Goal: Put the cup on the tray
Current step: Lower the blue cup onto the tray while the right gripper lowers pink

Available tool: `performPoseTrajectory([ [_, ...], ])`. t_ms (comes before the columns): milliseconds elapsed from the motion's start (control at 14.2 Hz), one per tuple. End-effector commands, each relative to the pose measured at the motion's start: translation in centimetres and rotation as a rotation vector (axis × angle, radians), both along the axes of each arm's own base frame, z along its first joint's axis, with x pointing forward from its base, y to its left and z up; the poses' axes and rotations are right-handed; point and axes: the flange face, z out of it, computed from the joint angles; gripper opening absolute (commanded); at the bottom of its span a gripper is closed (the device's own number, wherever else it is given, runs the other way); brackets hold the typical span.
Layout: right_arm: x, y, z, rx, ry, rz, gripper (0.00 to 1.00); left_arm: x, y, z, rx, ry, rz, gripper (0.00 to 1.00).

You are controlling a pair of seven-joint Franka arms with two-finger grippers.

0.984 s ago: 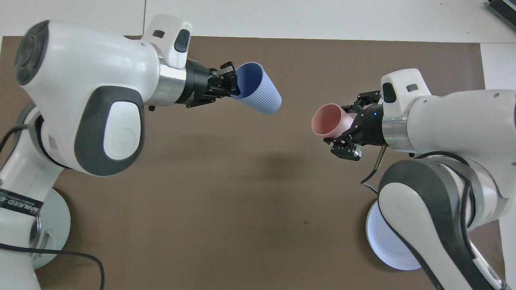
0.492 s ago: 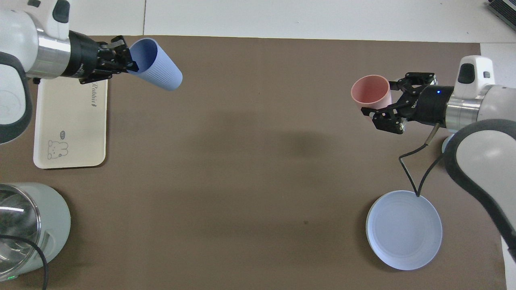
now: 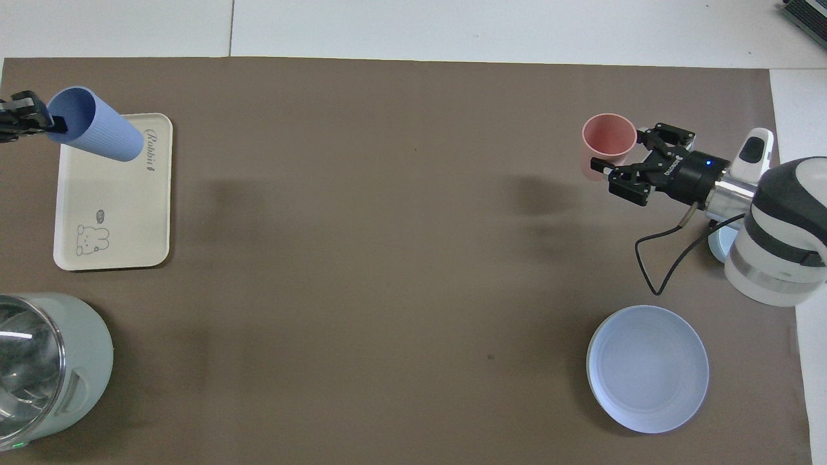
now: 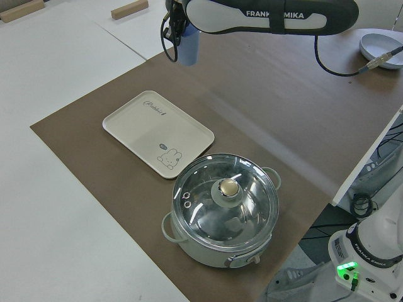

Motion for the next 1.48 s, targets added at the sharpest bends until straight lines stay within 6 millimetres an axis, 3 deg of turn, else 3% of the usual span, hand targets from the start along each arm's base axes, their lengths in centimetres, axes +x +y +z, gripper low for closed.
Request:
performPoseTrajectory([
  [0, -0.2, -2.1, -2.6, 0.062, -0.039, -0.004, 0.0, -2.5, 4.3, -2.7, 0.081, -0.043, -0.047, 0.0],
  [281, -0.4, -4.4, -8.0, 0.181, -0.105, 0.01, 0.0, -2.7, 7.4, -7.1, 0.15, -0.119, -0.033, 0.0],
  [703, -2.3, -4.8, -11.2, 0.171, -0.127, 0.008, 0.0, -2.4, 7.7, -11.4, 0.129, -0.082, -0.001, 0.0],
  [914, -3.1, -4.7, -11.9, 0.139, -0.148, 0.028, 0.18, -1.8, 8.0, -13.3, 0.131, -0.09, 0.032, 0.0],
  [984, -3.6, -4.6, -12.2, 0.144, -0.139, 0.026, 0.59, -1.8, 8.2, -13.4, 0.131, -0.089, 0.037, 0.0],
  [1054, -3.7, -4.6, -12.1, 0.151, -0.14, 0.028, 1.0, -1.8, 8.5, -13.3, 0.133, -0.09, 0.041, 0.08],
  [1195, -3.5, -4.6, -11.8, 0.166, -0.145, 0.031, 1.0, -1.8, 8.6, -13.3, 0.134, -0.092, 0.04, 0.41],
  [1265, -3.3, -4.7, -11.1, 0.165, -0.156, 0.033, 1.0, -1.6, 8.3, -13.3, 0.135, -0.096, 0.037, 0.62],
  [1335, -3.2, -4.7, -9.7, 0.162, -0.166, 0.029, 1.0, -1.5, 8.5, -13.3, 0.14, -0.105, 0.042, 0.86],
  [1405, -3.1, -4.8, -8.4, 0.168, -0.156, 0.019, 1.0, -1.3, 8.5, -13.4, 0.142, -0.112, 0.043, 0.98],
])
